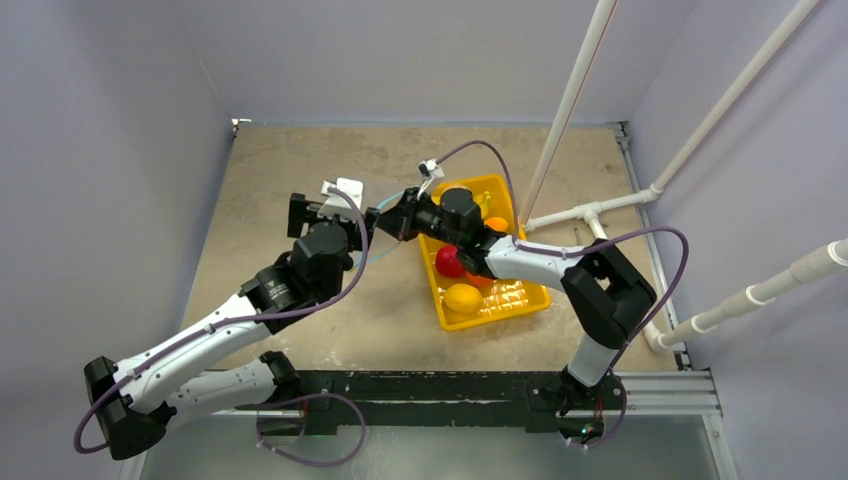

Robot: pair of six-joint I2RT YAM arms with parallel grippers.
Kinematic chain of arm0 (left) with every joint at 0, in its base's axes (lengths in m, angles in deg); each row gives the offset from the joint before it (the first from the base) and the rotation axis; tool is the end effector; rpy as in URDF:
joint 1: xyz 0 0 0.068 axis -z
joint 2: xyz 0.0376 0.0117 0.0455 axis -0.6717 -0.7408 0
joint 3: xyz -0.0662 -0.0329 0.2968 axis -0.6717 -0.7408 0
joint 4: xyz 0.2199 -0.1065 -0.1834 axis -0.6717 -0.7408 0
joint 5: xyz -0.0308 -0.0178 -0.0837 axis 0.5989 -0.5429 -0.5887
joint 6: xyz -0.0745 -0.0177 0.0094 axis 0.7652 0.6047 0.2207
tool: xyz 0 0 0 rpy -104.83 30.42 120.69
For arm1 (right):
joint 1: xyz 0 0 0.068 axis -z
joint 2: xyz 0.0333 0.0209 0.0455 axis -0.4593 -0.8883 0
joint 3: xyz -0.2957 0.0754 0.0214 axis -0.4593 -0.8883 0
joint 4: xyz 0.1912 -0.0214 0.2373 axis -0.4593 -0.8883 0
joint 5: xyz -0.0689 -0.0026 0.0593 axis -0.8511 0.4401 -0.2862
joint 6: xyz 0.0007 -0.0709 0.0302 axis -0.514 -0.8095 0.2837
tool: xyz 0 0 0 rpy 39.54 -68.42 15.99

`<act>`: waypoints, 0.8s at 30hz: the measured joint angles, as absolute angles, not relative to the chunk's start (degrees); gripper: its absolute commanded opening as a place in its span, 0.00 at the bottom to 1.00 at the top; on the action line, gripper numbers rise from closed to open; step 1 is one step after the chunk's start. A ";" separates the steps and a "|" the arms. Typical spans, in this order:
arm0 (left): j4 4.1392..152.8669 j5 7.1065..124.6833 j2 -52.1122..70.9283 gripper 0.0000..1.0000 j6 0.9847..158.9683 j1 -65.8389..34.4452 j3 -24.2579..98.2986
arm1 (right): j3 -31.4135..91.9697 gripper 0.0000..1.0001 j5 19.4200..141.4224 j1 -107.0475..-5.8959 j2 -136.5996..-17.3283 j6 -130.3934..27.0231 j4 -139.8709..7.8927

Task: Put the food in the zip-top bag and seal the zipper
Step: Pick up the zipper food storage bag at the center of the board.

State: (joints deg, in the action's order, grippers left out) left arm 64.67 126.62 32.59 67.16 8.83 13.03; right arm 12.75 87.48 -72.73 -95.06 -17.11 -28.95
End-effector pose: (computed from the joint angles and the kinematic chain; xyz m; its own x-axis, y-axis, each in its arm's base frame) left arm 0.1928 -0.1556 0.3573 -0.1711 0.2324 -0.9575 -0.0026 0.9717 0.2363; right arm 0.3139 0.3417 0.2504 -0.6152 0.2870 -0.7342 -0.6124 0.4125 0.6744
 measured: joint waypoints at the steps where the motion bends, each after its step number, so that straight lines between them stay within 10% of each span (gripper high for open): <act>1: 64.45 126.60 32.52 0.99 67.45 8.83 14.04 | 12.51 0.00 87.22 -72.84 -94.58 -17.33 -28.73; 24: 44.94 116.35 30.77 0.96 82.40 8.83 22.91 | 12.99 0.00 81.86 -75.46 -90.64 -19.30 -35.64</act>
